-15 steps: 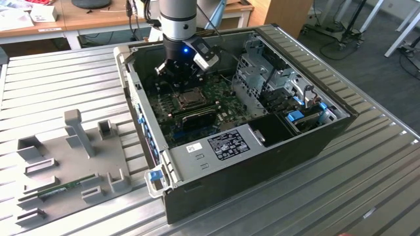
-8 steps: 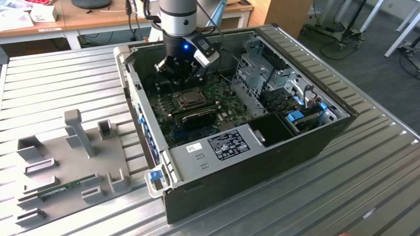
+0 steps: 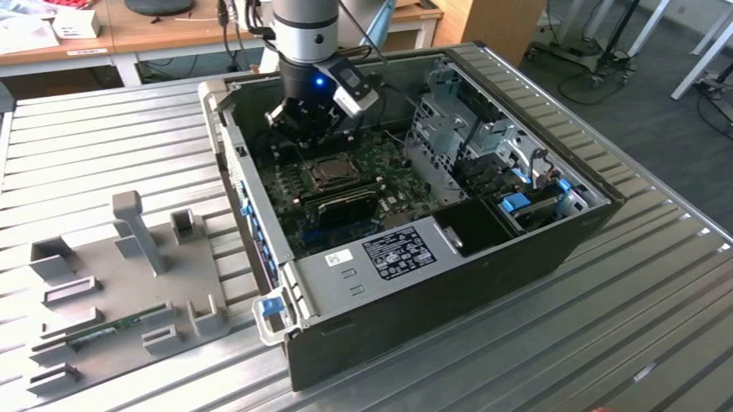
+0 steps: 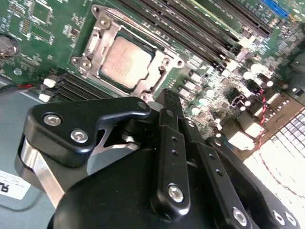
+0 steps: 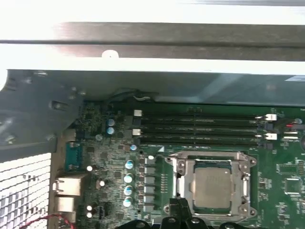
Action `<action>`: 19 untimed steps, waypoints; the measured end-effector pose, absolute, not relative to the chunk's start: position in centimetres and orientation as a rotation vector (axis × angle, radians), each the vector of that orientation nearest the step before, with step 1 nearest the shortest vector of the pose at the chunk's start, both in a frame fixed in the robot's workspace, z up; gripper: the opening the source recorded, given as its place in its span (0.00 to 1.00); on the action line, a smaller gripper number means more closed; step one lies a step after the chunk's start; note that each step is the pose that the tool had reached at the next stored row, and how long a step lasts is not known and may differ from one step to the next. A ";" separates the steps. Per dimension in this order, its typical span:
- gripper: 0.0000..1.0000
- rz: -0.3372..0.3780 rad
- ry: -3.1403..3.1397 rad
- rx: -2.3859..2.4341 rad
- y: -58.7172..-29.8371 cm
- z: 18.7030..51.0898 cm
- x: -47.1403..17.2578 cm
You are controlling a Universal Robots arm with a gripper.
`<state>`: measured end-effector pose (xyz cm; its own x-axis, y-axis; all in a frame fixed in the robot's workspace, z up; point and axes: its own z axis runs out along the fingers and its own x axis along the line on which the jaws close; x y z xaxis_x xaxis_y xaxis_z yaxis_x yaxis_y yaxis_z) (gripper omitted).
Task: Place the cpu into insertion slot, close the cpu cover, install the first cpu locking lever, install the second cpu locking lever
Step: 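Install the first cpu locking lever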
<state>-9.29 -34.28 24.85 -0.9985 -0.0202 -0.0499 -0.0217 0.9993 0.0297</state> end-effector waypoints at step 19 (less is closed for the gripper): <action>0.11 0.055 3.090 -0.033 -34.3 24.8 -10.4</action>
